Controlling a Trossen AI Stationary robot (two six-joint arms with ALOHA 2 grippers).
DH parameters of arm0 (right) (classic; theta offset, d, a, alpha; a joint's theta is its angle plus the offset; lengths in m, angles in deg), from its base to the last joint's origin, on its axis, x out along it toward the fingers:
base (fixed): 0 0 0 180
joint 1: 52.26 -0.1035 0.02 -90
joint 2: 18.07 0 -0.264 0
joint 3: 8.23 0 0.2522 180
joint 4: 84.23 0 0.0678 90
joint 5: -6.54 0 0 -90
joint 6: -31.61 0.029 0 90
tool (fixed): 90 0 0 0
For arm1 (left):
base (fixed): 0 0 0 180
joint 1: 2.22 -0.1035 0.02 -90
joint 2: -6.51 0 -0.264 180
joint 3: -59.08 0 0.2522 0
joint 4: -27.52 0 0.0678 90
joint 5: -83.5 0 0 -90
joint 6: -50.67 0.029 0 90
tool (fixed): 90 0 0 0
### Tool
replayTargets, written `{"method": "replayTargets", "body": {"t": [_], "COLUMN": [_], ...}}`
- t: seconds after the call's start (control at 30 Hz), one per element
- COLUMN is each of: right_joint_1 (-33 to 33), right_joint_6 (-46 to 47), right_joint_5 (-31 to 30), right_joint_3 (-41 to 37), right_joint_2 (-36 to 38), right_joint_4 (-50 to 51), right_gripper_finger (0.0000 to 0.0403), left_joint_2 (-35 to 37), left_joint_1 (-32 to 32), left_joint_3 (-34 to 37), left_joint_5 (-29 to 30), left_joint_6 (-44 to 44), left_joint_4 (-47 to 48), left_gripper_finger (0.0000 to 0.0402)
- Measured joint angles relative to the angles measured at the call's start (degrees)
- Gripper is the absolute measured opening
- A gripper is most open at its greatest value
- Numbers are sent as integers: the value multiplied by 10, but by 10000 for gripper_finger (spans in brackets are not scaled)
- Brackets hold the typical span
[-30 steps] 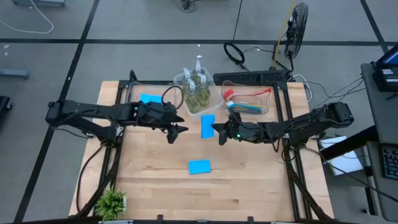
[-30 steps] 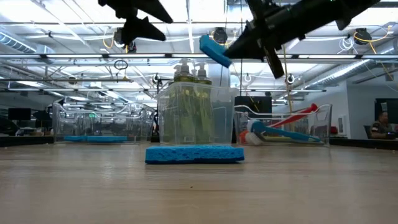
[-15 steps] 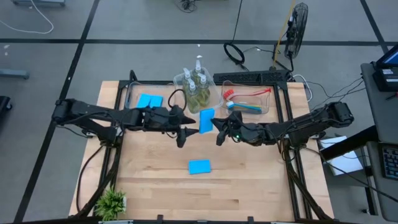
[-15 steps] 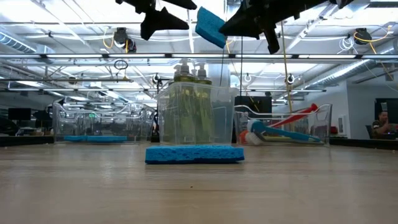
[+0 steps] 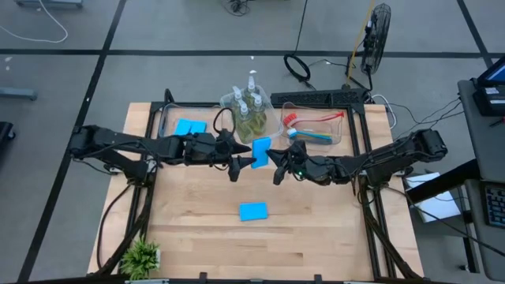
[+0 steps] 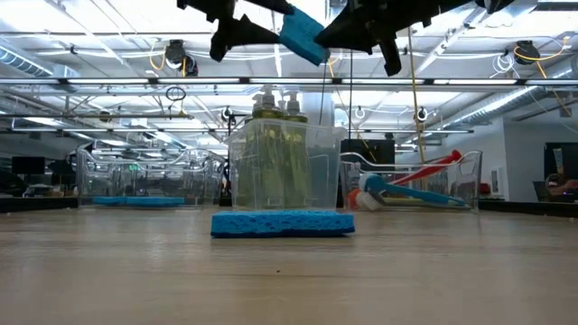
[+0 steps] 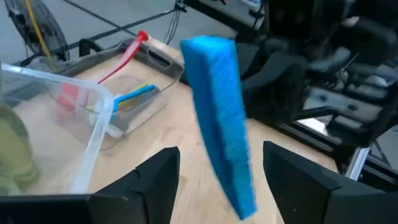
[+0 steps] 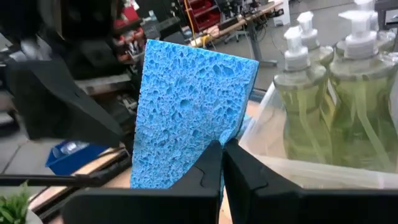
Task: Pick & Place Kitchen Sink Supplies
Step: Put the sponge into the left transparent bin
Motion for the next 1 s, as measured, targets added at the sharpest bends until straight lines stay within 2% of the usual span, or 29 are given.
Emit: {"method": "replayTargets", "body": {"t": [0.13, 0.4, 0.5, 0.67, 0.87, 1.0], "right_joint_1": [0, -10, -13, -14, -14, -13], "right_joint_6": [-6, -1, 0, 0, -5, -7], "right_joint_5": [1, 0, 0, -2, 12, 51], "right_joint_3": [0, 0, 0, 0, 0, 0], "right_joint_2": [-2, -1, -1, 0, -1, -1], "right_joint_4": [-2, 0, 7, 11, 24, 49], "right_gripper_finger": [0, 0, 0, 0, 8, 39], "left_joint_2": [-28, -66, -68, -67, -59, -18], "left_joint_1": [-1, -2, -2, -3, -3, -12], "left_joint_3": [-3, -2, 1, 1, 0, -3], "left_joint_5": [-2, -26, -30, -34, -29, 39], "left_joint_6": [-12, -37, -39, -32, -32, -42], "left_joint_4": [-51, -92, -87, -85, -47, 70], "left_gripper_finger": [230, 221, 171, 26, 9, 9]}}
